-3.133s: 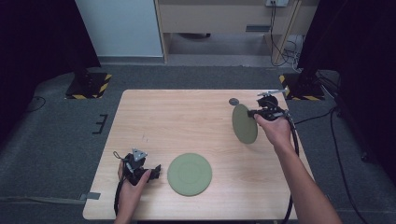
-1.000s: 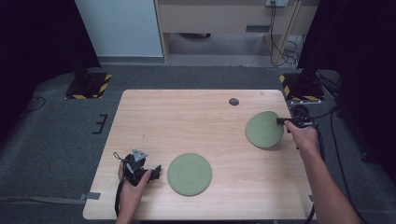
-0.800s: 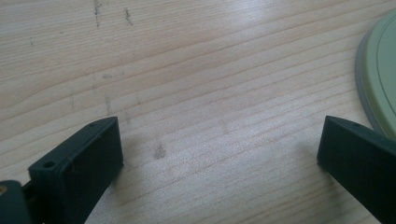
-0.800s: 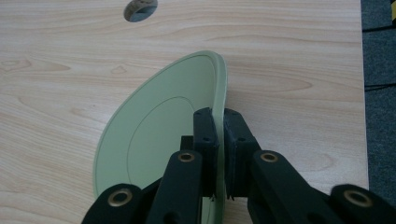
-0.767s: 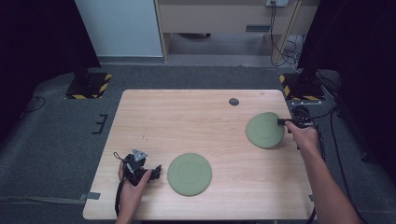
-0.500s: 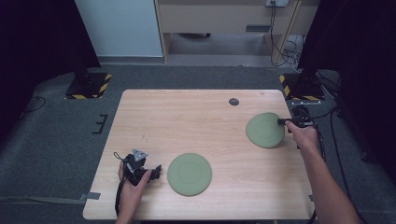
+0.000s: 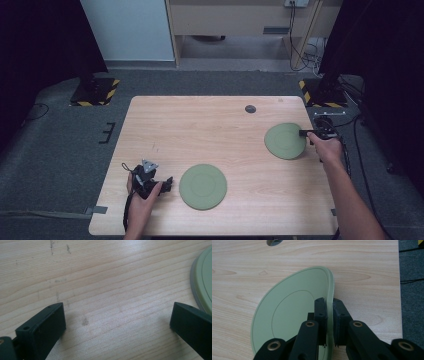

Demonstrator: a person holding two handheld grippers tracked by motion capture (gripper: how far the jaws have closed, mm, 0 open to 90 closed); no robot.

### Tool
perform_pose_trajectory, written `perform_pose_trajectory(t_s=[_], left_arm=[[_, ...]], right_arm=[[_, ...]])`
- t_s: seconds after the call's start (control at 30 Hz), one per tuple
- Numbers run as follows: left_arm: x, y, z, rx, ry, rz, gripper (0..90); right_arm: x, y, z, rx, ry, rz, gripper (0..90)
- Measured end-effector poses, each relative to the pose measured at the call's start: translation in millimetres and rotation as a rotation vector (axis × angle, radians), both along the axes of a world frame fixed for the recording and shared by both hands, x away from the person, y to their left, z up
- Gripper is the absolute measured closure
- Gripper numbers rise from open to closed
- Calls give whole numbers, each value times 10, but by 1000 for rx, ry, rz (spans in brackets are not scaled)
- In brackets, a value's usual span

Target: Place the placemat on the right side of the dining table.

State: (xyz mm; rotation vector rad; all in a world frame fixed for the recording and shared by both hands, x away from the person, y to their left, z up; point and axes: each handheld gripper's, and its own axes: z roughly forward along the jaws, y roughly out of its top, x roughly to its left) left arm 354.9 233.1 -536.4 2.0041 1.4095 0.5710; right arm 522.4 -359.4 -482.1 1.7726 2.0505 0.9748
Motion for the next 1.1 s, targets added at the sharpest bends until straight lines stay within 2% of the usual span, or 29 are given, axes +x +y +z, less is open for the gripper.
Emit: perform_pose_trajectory(t_s=[0.2, 0.4, 0.87, 1.1], left_arm=[[0, 0, 0, 0, 0, 0, 0], [1, 1, 0, 0, 0, -1, 0], [1, 1, 0, 1, 0, -1, 0], [1, 1, 0, 1, 0, -2, 0]], right_arm=[[10, -2, -82, -23, 14, -23, 809], [33, -30, -146, -22, 26, -44, 784], [34, -69, -270, -29, 23, -74, 705], [9, -27, -215, -65, -17, -76, 595]])
